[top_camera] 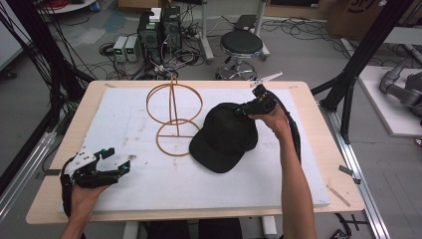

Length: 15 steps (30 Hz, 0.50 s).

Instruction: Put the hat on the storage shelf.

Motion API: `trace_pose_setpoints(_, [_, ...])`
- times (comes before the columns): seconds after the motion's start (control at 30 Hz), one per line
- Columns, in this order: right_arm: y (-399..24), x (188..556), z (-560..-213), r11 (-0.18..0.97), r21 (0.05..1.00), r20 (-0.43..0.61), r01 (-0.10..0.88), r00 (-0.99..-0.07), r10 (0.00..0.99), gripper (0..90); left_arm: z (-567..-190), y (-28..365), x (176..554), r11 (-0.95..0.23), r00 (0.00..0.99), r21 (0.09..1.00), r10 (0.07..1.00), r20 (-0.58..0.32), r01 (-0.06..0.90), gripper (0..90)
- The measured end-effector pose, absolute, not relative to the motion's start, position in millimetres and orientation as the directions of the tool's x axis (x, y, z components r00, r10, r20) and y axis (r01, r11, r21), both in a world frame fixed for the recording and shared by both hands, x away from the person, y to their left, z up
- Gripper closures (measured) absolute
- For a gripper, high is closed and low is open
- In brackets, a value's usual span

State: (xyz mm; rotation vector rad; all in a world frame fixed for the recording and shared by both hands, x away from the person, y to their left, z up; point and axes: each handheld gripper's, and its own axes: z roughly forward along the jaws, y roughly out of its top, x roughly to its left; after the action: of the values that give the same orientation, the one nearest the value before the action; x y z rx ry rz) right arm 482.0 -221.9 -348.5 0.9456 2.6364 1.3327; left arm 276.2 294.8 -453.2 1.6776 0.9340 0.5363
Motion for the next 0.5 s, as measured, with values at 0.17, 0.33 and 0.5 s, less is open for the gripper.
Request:
trace_pose_setpoints(0.17, [-221.5,476.2,-342.3,0.449,0.74,0.219,0.5,-0.812,0.541,78.1,-453.2,294.8,276.2,-0.1,0.587,0.945,0.802,-0.108,0.311,16.4])
trace_pose_setpoints(0.33, [-222.8,465.2,-331.7,0.449,0.75,0.198,0.485,-0.813,0.547,78.3,-453.1,294.8,276.0,-0.101,0.587,0.945,0.803,-0.107,0.31,16.4])
trace_pose_setpoints(0.5, [-223.7,456.9,-322.8,0.435,0.768,0.192,0.47,-0.817,0.544,78.4,-453.1,295.0,276.0,-0.1,0.587,0.946,0.802,-0.107,0.309,16.4])
